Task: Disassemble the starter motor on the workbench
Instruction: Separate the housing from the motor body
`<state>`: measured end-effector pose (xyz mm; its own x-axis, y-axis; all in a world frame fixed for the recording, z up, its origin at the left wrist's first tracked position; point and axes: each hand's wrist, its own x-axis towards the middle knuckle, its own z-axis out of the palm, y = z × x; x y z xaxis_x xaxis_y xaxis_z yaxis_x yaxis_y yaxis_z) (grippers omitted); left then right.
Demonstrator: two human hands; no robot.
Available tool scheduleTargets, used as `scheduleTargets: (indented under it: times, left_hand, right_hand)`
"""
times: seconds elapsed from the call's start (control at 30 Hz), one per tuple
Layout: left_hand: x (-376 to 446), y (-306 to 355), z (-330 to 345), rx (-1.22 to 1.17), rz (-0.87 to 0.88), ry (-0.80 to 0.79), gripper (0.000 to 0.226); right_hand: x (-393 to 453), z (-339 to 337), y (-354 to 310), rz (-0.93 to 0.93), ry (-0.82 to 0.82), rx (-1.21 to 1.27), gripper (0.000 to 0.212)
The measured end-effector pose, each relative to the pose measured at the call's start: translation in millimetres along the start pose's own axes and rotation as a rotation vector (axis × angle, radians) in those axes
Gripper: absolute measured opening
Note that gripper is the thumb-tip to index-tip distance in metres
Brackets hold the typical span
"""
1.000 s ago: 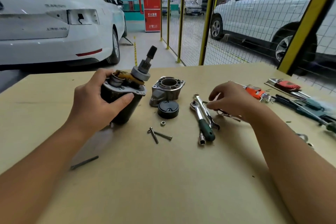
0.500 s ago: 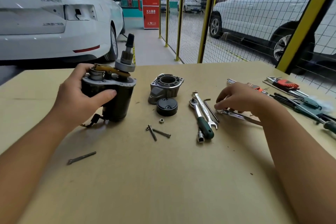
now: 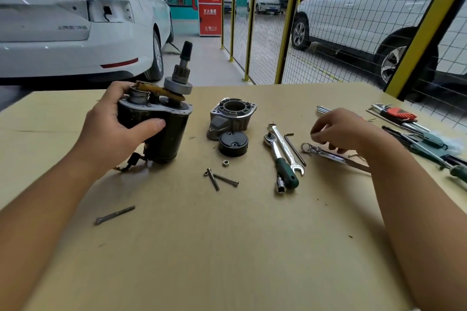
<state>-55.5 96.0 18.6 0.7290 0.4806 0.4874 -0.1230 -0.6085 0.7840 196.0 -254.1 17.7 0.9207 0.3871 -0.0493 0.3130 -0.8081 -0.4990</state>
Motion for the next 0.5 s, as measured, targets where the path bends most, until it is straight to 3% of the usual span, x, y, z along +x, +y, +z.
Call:
scheduleTargets:
  times: [0.3, 0.5]
  left_hand:
    - [2.4, -5.9, 0.2, 0.006, -0.001, 0.002, 0.06]
    - [2.5, -5.8, -0.2, 0.022, 0.008, 0.003, 0.058]
  right_hand:
    - [2.9, 3.6, 1.1, 0.02, -0.042, -0.186, 0.017]
    - [2.3, 3.6, 0.6, -0.009, -0.018, -0.147, 0.012]
